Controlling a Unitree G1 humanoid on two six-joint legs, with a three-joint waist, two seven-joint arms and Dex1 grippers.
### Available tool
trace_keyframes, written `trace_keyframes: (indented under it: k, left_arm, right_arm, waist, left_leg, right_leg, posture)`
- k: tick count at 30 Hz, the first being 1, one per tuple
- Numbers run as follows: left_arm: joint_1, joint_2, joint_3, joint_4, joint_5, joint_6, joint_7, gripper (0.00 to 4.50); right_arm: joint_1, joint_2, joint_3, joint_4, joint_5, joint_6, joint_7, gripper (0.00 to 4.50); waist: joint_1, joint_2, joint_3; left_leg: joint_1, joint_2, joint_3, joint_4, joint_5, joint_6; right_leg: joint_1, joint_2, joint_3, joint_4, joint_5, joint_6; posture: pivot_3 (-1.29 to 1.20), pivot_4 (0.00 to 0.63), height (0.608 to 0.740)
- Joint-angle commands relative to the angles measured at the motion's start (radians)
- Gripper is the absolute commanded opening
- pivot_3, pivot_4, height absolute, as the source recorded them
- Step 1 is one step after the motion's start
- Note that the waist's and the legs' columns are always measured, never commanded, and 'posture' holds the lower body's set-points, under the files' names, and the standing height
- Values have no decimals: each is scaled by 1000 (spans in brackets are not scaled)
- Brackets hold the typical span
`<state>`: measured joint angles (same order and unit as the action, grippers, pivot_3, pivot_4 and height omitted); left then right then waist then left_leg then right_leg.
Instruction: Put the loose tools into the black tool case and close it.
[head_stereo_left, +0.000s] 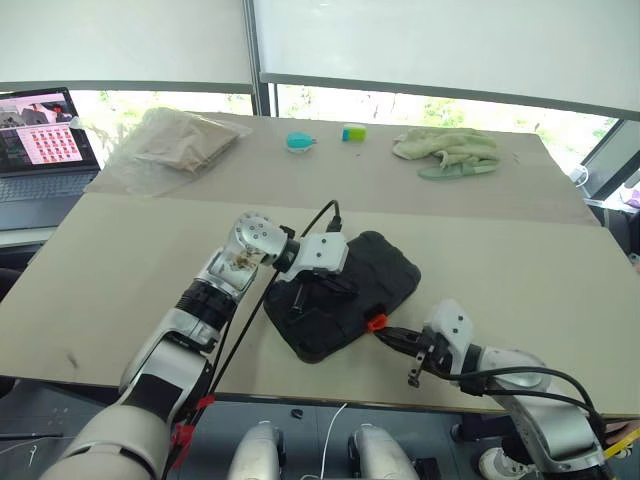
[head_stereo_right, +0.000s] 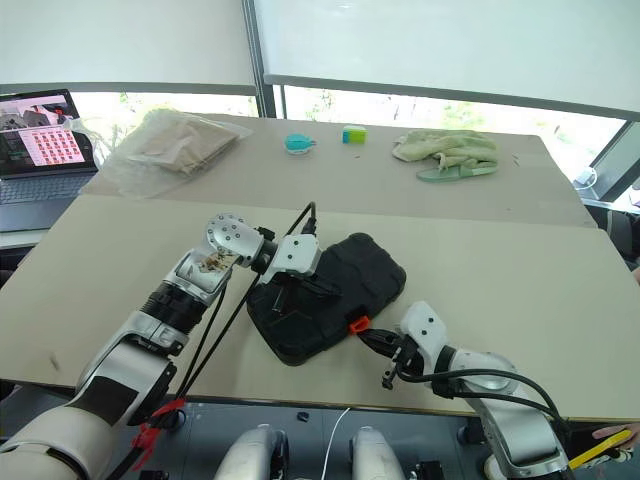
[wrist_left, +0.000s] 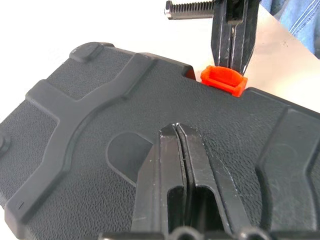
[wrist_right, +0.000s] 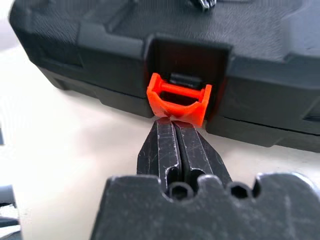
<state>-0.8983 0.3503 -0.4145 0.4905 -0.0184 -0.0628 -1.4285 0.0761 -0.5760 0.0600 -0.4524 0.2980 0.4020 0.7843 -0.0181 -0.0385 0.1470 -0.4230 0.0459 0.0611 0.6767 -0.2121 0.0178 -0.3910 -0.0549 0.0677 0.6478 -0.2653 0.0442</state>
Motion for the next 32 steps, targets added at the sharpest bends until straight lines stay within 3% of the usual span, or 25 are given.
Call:
trace_keyframes:
  k: [1, 12, 16, 20, 25, 26, 32]
  left_arm:
    - [21, -5, -56, 30, 52, 3, -17, 88]
    - [25, 37, -16, 26, 31, 60, -15, 88]
    - [50, 160, 80, -72, -89, 218, -113, 1112]
    - [144, 383, 189, -241, -231, 391, -183, 2662]
    - [312, 608, 380, -408, -327, 554, -148, 4491]
    - [334, 630, 404, -424, -339, 580, -134, 4500]
    - [443, 669, 523, -473, -406, 651, -59, 4500]
  right_arm:
    - [-29, -8, -40, -89, 40, -18, 2, 0]
    - [-28, -146, -96, -131, 118, 81, 84, 0]
    - [52, -288, -285, -190, 275, 166, 212, 1076]
    - [132, -407, -555, -159, 451, 260, 364, 2523]
    - [133, -509, -795, -44, 584, 382, 464, 4246]
    - [129, -521, -814, -26, 598, 399, 472, 4452]
    - [144, -522, -816, -26, 614, 416, 499, 4452]
  waist:
    - [1, 0, 0]
    - [6, 0, 0]
    - [-2, 1, 0]
    - [-21, 1, 1]
    - [-15, 1, 4]
    - [-12, 0, 4]
    - [19, -1, 5]
  left_leg:
    - [0, 0, 0, 0, 0, 0]
    - [0, 0, 0, 0, 0, 0]
    - [0, 0, -1, -1, 0, 0]
    - [1, 2, -4, -5, 0, 0]
    - [2, 3, -5, -9, 0, 0]
    - [2, 2, -5, -9, 0, 0]
    - [0, 2, -3, -9, 0, 0]
  right_leg:
    - [0, 0, 0, 0, 0, 0]
    - [1, 0, 0, -1, 0, 0]
    - [0, -1, 1, -1, 0, 0]
    - [-1, 0, 1, 0, -1, -2]
    - [-2, -2, 0, -1, -2, -3]
    - [-2, -3, 0, -1, -2, -2]
    - [-2, -6, -1, -4, -4, 2]
  posture:
    - [0, 150, 740]
    - [0, 150, 740]
    - [0, 150, 740]
    - [0, 150, 740]
    - [0, 150, 740]
    - [0, 150, 740]
    - [0, 150, 740]
